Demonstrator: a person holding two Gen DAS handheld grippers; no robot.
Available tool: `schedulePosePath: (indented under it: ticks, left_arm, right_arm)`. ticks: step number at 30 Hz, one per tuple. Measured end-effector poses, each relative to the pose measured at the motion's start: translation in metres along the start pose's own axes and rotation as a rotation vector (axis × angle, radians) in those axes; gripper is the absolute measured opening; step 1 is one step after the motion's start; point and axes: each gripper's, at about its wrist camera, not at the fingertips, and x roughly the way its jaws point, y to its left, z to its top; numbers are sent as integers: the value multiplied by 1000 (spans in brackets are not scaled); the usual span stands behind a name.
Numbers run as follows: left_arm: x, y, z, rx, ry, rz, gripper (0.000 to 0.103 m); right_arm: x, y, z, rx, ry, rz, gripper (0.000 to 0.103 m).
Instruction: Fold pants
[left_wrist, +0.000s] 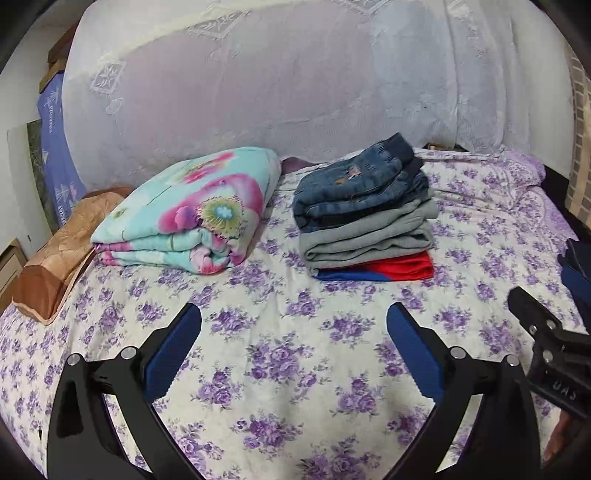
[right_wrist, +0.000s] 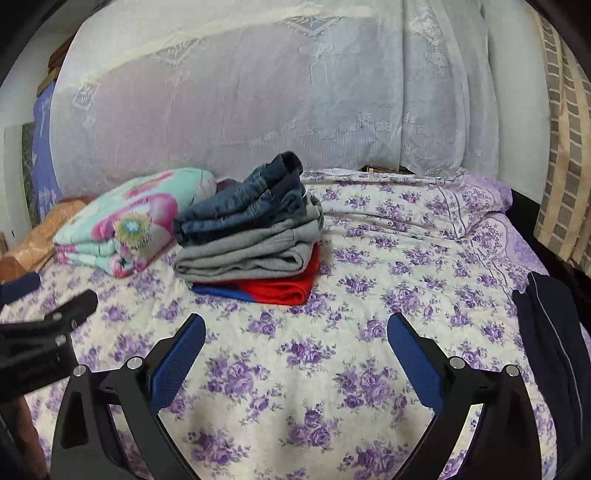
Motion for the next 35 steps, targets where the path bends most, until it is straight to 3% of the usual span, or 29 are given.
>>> schedulePosePath:
  ticks: [12, 21, 35]
  left_arm:
    - [25, 14, -6, -53, 72, -11, 98]
    - [22, 16, -5, -57, 50, -1, 98]
    - [26, 17, -7, -74, 79, -11, 98]
  right_arm:
    - [12, 8, -9, -21, 40, 22, 99]
    - [12, 9, -9, -22, 42, 23, 99]
    - [11, 10, -9, -20, 41, 22, 99]
